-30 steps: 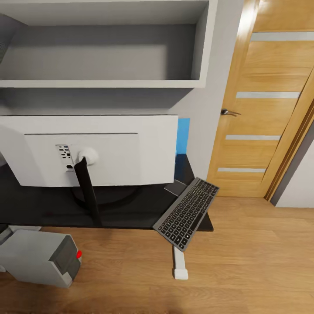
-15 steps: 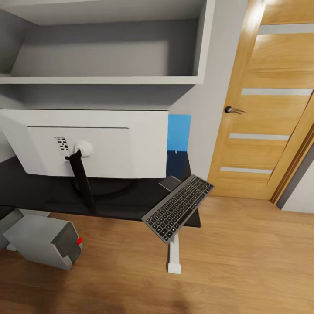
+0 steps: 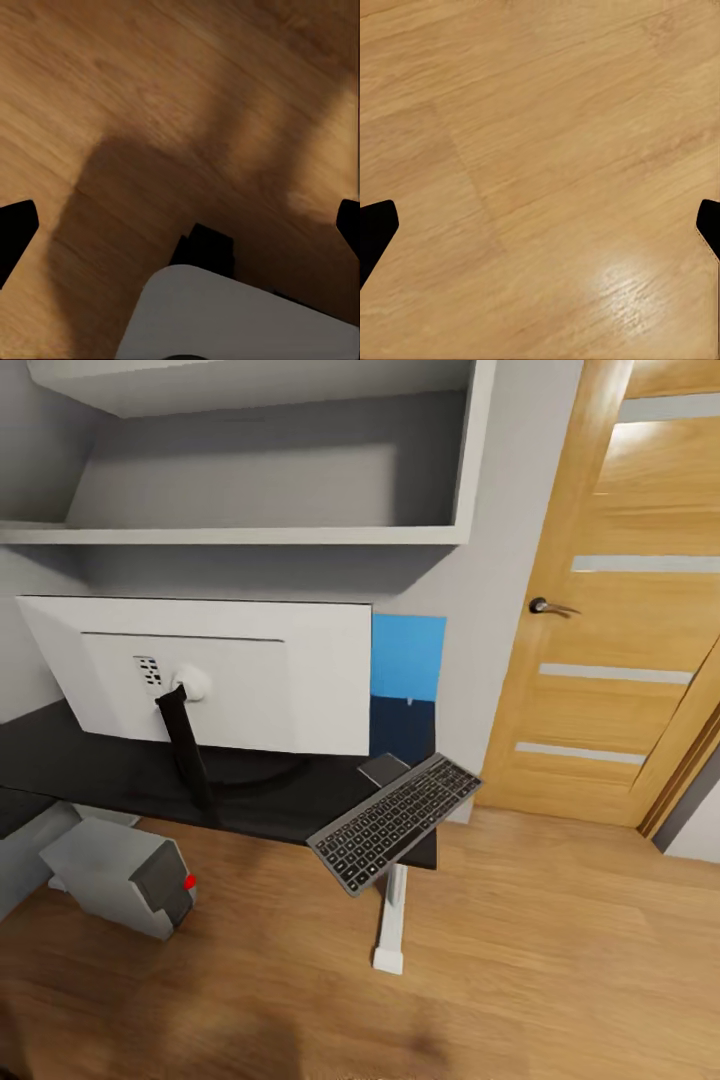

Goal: In the bedroom, organize the workspace by keeping the computer under the desk, ensuring the monitor is on the desk, placing the keyboard on the desk next to the monitor, placing the mouse on the desk next to the keyboard, moving the folder from the swivel chair onto the desk next to the mouse, stacking the notebook on top of the folder with the pen on top of the notebook, and positioning the swivel chair next to the desk.

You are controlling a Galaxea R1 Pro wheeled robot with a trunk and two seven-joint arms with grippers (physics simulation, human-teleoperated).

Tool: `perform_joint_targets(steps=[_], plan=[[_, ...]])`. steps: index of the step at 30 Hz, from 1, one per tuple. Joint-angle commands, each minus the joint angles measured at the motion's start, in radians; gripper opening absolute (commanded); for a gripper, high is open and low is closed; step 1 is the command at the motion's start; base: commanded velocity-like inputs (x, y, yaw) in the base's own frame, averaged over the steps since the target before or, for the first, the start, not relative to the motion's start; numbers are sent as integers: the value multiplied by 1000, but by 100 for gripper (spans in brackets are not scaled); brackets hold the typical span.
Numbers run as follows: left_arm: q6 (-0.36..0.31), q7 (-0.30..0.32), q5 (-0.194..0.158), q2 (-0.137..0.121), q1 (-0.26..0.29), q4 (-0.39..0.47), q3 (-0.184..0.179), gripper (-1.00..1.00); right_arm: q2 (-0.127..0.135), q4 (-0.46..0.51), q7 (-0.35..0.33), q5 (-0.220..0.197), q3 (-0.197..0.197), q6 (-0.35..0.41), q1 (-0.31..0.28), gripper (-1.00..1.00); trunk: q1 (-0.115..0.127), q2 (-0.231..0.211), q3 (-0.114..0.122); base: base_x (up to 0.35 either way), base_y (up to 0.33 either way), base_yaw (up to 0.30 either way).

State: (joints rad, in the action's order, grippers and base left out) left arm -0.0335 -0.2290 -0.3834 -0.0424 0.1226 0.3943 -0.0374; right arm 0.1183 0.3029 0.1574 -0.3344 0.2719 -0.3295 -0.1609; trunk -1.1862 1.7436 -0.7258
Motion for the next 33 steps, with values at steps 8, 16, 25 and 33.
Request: perform_joint_targets(steps=[8, 16, 25, 33], plan=[[23, -5, -6, -1, 0, 1, -3, 100, -5, -4, -6, -12, -3, -11, 0, 100, 0, 0, -5, 159, -191, 81], [57, -6, -5, -1, 0, -9, -4, 100, -5, -4, -7, -16, 0, -57, 0, 100, 0, 0, -5, 202, -160, 6], [86, -8, -4, -1, 0, -10, -4, 100, -6, -5, -8, -8, -2, -89, 0, 100, 0, 0, 2, 15, -18, -64], [112, -5, -7, 0, 0, -49, -4, 100, -8, -6, -9, -8, -3, -94, 0, 100, 23, -42, 27, 0, 0, -77]])
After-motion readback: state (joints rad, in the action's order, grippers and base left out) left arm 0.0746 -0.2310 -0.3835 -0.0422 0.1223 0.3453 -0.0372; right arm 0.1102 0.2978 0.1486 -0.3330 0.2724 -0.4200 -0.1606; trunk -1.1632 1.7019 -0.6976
